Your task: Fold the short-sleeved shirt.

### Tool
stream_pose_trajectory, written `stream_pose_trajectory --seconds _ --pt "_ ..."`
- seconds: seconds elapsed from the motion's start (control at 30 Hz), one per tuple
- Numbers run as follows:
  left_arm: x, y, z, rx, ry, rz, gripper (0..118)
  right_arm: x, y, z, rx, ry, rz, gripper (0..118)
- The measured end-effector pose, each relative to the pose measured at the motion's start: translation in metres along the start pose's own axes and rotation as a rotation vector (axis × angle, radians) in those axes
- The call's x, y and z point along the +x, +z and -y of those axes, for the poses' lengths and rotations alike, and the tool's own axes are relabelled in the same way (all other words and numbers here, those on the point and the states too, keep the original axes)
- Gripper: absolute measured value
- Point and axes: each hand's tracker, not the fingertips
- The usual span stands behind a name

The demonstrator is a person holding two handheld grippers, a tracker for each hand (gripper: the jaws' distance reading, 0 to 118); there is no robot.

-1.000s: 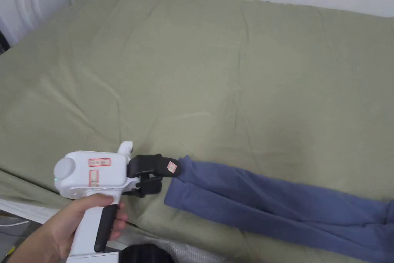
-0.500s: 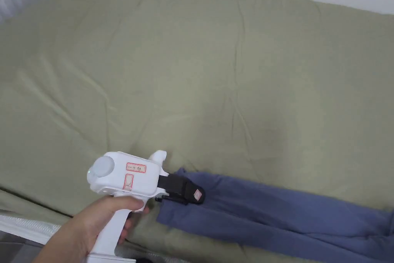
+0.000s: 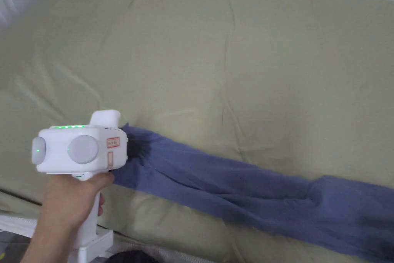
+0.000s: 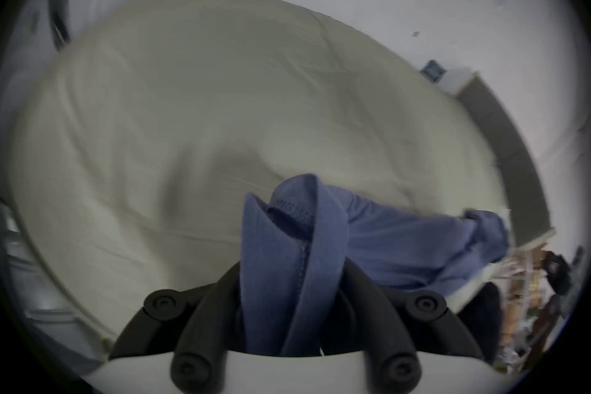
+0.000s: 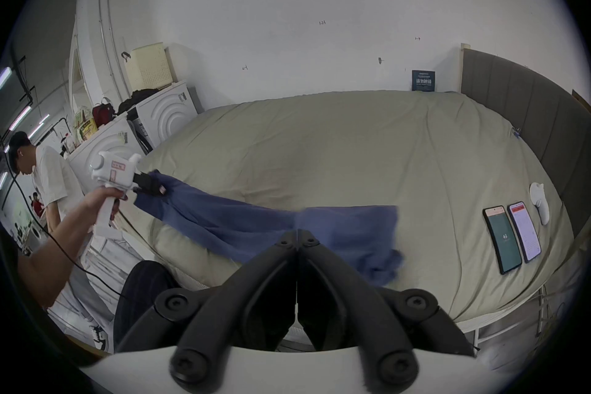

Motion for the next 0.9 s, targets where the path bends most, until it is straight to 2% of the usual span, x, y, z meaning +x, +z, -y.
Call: stream_pose_trajectory --seconds 0.1,0.23,0.3,0.37,0.43,0.57,0.6,0.63,0.67,0.7,0.77,0.83,0.87,0.9 --pt "0.017 0.035 -0.007 0.027 -0.031 0.003 8 0.008 0.006 0.008 0.02 -0.016 -0.014 0" --pt "0.103 0.061 0.012 0.026 -0.123 0.222 8 0.01 0.011 0.019 0.039 0.015 -0.008 0" --pt "0.139 0.043 0.024 0.022 -0.111 0.274 8 0.014 0.013 0.025 0.044 0.009 -0.028 0" --pt "0.17 0.007 0.036 -0.064 -0.133 0.245 8 0.018 0.017 0.03 0.048 -0.001 -0.027 0" --pt "0.183 -0.038 0.046 -0.138 -0.094 0.233 9 0.025 0.023 0.033 0.057 -0.022 -0.03 0" --pt "0.195 -0.061 0.059 -0.159 -0.083 0.197 19 0.036 0.035 0.036 0.069 -0.019 -0.003 0" --pt "0.19 -0.056 0.056 -0.17 -0.044 0.255 30 0.039 0.037 0.037 0.071 -0.017 0.005 0" --pt "0.185 -0.049 0.054 -0.167 -0.013 0.33 58 0.042 0.038 0.037 0.072 -0.02 0.008 0" --pt "0.184 -0.035 0.051 -0.171 0.022 0.399 100 0.045 0.039 0.038 0.074 -0.025 0.012 0" --pt "0.181 -0.018 0.048 -0.137 0.0 0.391 115 0.046 0.038 0.038 0.074 -0.033 0.016 0" --pt "0.169 0.016 0.037 -0.04 -0.058 0.415 118 0.048 0.036 0.04 0.07 -0.037 0.019 0" --pt "0.151 0.048 0.027 0.022 -0.048 0.495 118 0.047 0.033 0.04 0.066 -0.042 0.02 0" --pt "0.14 0.056 0.024 0.08 -0.025 0.492 118 0.046 0.03 0.041 0.061 -0.048 0.015 0" --pt "0.129 0.059 0.023 0.133 0.003 0.421 118 0.046 0.028 0.043 0.056 -0.054 0.012 0"
